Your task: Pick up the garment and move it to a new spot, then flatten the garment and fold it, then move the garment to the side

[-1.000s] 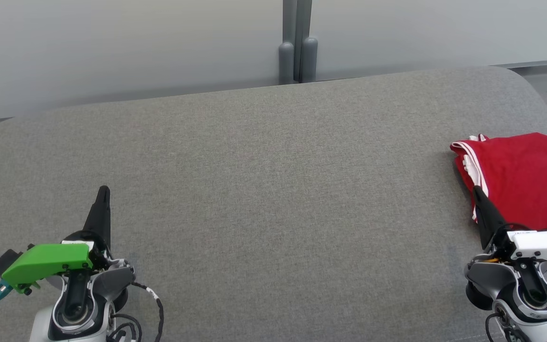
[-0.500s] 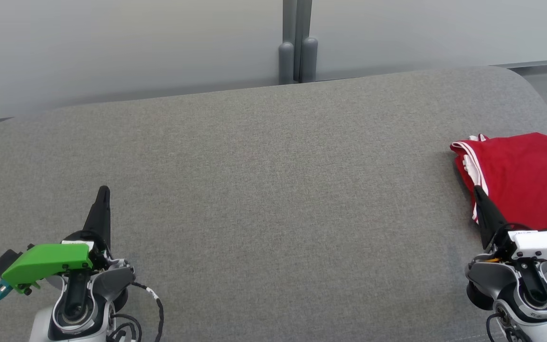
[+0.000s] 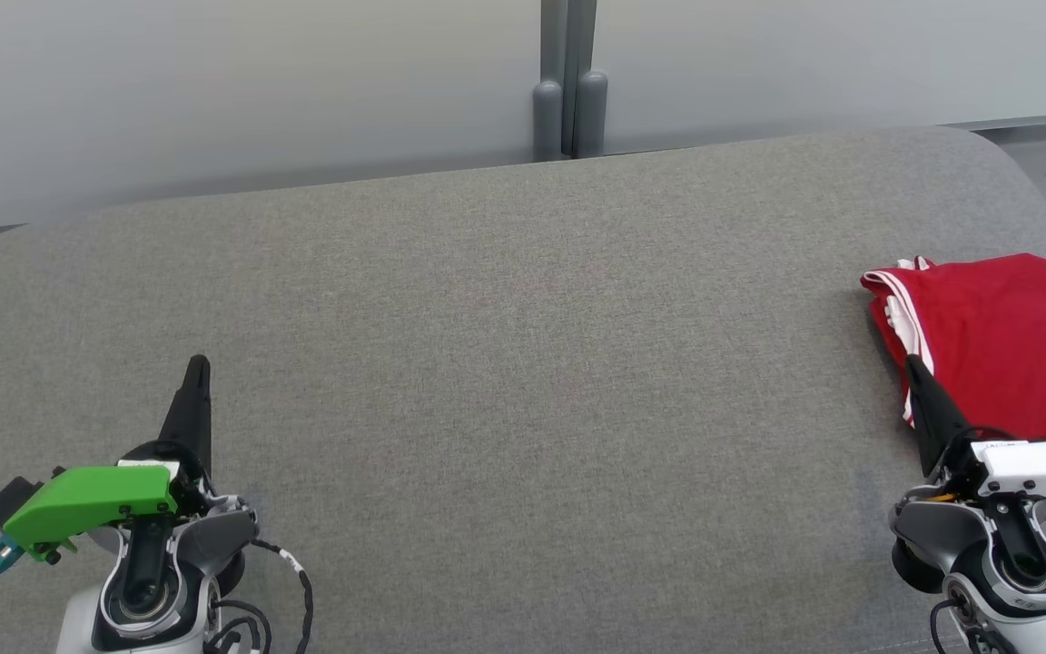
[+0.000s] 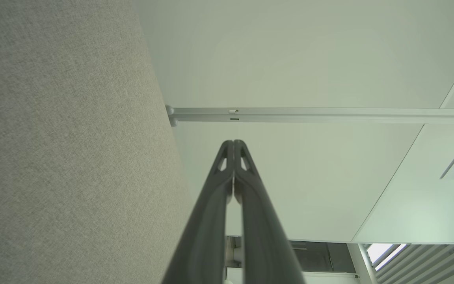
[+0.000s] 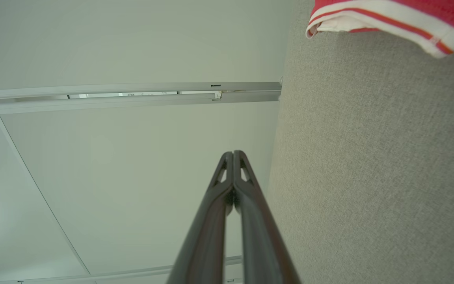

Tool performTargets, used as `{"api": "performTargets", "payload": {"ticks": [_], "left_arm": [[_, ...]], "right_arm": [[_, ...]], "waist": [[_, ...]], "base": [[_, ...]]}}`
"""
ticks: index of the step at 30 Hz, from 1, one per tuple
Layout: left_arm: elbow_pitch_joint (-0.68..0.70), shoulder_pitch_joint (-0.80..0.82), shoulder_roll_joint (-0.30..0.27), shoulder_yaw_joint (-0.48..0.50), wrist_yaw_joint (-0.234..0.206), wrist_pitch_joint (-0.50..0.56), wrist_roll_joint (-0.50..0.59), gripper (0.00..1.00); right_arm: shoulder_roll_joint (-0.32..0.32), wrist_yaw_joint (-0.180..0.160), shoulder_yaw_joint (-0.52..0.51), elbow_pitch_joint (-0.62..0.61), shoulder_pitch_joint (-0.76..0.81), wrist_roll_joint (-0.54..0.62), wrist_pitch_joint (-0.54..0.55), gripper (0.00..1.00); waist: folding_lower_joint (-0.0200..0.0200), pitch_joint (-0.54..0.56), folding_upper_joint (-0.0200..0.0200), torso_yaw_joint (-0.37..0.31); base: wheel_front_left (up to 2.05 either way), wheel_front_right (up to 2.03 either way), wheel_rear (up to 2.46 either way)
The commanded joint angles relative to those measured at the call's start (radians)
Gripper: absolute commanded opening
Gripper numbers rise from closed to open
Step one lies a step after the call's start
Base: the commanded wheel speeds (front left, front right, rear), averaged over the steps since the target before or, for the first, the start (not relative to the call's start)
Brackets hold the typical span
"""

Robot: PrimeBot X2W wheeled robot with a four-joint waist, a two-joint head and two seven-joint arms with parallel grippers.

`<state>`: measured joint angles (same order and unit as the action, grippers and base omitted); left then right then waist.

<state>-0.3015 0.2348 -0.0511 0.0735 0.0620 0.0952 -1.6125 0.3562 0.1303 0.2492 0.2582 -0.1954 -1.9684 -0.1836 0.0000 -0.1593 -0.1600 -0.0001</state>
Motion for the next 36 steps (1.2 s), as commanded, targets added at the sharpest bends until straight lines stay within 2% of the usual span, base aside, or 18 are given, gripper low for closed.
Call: {"api": "performTargets", "payload": {"ticks": [1, 36], "left_arm": [[0.000, 0.005, 0.001, 0.005, 0.003, 0.001, 0.005, 0.00], [0.001, 0.005, 0.001, 0.005, 0.003, 0.002, 0.006, 0.00]], "right_arm": [[0.005, 0.001, 0.002, -0.003, -0.011, -0.006, -0.005, 0.00], [0.017, 0.001, 0.016, -0.009, -0.011, -0.020, -0.017, 0.00]], "waist": [[0.0000, 0.000, 0.0000, 0.000], [0.0000, 0.000, 0.0000, 0.000]], "base": [[0.00, 0.00, 0.00], [0.00, 0.00, 0.00]]}}
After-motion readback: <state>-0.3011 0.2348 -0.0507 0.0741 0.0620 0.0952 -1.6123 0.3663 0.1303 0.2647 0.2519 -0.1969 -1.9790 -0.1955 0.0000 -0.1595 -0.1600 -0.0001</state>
